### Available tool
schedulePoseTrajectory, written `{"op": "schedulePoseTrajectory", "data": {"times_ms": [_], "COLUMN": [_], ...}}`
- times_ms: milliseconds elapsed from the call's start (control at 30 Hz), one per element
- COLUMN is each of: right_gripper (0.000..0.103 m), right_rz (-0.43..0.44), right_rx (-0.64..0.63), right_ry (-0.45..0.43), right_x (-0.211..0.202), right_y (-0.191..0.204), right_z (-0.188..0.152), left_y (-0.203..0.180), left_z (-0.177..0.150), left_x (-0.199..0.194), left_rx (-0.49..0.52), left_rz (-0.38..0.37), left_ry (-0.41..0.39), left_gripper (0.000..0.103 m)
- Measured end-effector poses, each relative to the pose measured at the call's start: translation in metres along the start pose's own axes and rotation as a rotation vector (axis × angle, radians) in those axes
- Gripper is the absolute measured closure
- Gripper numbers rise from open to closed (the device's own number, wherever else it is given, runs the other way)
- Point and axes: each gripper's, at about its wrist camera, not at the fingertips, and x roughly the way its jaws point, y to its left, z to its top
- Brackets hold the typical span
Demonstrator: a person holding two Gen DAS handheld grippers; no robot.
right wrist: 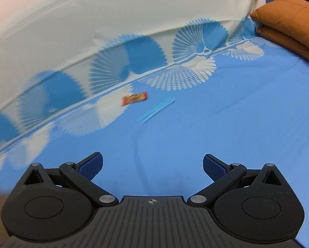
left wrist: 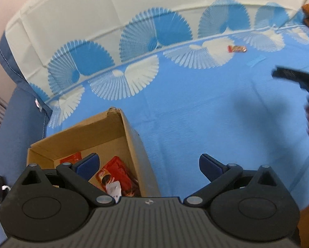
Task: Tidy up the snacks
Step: 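Move both open tools from the box toward the last snacks on the sheet, then grasp the light-blue stick with the right tool while the left tool grasps the orange candy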
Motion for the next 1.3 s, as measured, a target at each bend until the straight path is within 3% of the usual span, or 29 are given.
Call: {"op": "schedulePoseTrajectory", "data": {"times_ms": [133,267,367,400,467,500,533,667,800,867,967,1167,1200,1267,1300], "right_gripper": [0.000,0.000,0.000,0.010,0.043,0.073,0.081,0.082,0.082,0.081,0.081,0.079,0.078,0.078,0.078], "right_rz": [-0.033,-0.068,-0.113,-0.127,-0.121,-0.100,-0.103,-0.086,-0.119,-0.120,-0.091,-0.059,-0.053,-0.047,-0.044], "right_rx": [0.011,0.053,-0.086,-0.132,-0.193,-0.202,-0.214,-0.167,-0.139,-0.141,-0.159,-0.120,-0.115,-0.111,-0.110], "right_ry": [0.025,0.055,-0.036,-0.050,-0.117,-0.129,-0.128,-0.073,-0.041,-0.039,-0.041,-0.094,-0.105,-0.123,-0.129], "right_x": [0.105,0.180,0.201,0.204,0.197,0.192,0.187,0.159,0.129,0.121,0.118,0.121,0.121,0.121,0.121], "right_y": [0.003,0.006,0.019,0.021,0.018,0.012,0.006,-0.045,-0.098,-0.116,-0.129,-0.136,-0.138,-0.139,-0.140], "right_z": [0.029,0.045,0.043,0.040,0.030,0.028,0.027,0.021,0.013,0.008,0.005,0.002,0.001,-0.001,-0.002], "left_y": [0.006,0.004,-0.009,-0.016,-0.033,-0.041,-0.051,-0.096,-0.156,-0.193,-0.240,-0.284,-0.285,-0.279,-0.274], "left_z": [0.018,0.039,0.061,0.070,0.088,0.097,0.106,0.154,0.206,0.230,0.254,0.286,0.289,0.290,0.291], "left_x": [0.032,0.056,0.074,0.079,0.087,0.091,0.096,0.129,0.179,0.202,0.229,0.274,0.278,0.280,0.279], "left_rx": [0.019,0.042,0.062,0.074,0.104,0.118,0.138,0.217,0.314,0.382,0.453,0.468,0.451,0.348,0.303], "left_rz": [0.025,0.032,0.020,0.010,-0.003,-0.013,-0.031,-0.141,-0.266,-0.295,-0.299,-0.225,-0.225,-0.267,-0.317], "left_ry": [0.024,0.011,-0.008,-0.028,-0.087,-0.119,-0.153,-0.246,-0.229,-0.224,-0.209,-0.183,-0.169,-0.148,-0.123], "left_gripper": [0.000,0.000,0.000,0.000,0.000,0.000,0.000,0.000,0.000,0.000,0.000,0.000,0.002,0.022,0.055]}}
